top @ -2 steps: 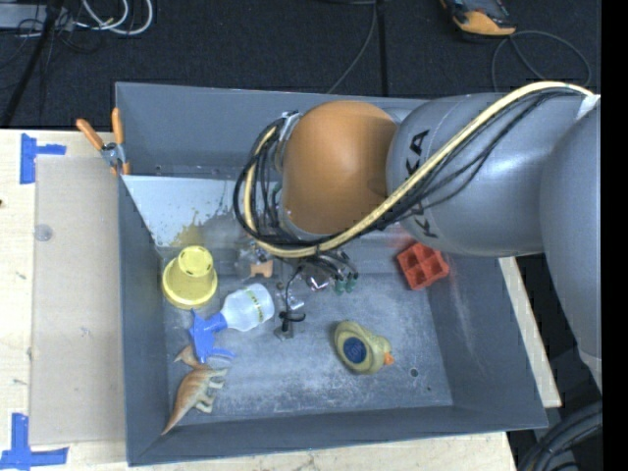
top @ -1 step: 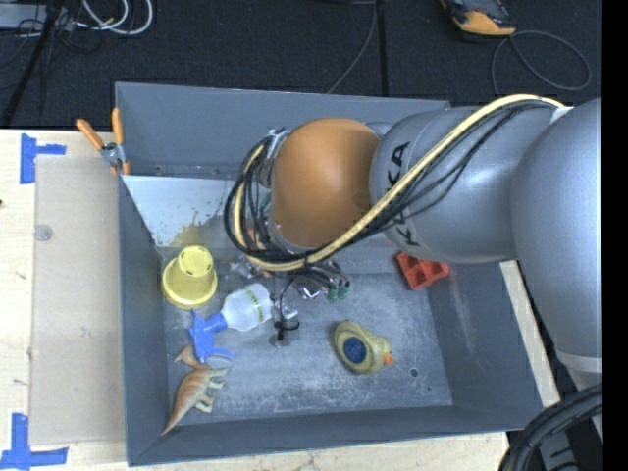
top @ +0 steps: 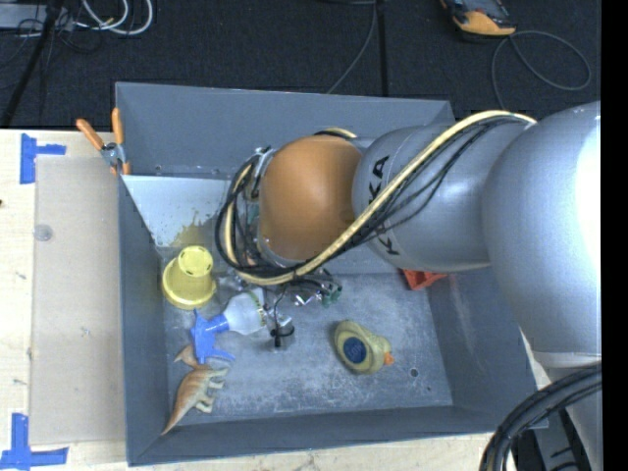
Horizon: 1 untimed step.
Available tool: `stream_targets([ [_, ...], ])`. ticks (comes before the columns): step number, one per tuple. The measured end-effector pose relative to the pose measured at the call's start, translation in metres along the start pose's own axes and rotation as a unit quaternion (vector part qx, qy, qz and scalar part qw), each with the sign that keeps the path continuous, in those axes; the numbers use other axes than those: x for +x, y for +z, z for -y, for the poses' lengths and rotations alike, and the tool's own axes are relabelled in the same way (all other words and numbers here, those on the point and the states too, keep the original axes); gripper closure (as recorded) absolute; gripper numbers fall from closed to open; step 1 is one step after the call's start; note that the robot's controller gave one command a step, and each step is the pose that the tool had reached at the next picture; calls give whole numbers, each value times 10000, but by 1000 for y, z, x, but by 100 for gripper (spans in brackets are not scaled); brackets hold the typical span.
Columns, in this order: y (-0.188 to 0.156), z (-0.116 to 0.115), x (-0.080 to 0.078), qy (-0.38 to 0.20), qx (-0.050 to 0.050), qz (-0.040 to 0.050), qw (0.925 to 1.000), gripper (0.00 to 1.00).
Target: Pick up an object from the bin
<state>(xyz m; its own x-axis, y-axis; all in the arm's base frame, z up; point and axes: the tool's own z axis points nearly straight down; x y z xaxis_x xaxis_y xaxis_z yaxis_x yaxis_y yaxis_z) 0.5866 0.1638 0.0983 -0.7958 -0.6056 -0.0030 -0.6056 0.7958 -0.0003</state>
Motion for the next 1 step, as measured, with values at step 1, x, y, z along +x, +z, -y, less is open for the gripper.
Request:
stream_targets([
  [1,29,1,-1,-384,-22,-35,9993,100],
])
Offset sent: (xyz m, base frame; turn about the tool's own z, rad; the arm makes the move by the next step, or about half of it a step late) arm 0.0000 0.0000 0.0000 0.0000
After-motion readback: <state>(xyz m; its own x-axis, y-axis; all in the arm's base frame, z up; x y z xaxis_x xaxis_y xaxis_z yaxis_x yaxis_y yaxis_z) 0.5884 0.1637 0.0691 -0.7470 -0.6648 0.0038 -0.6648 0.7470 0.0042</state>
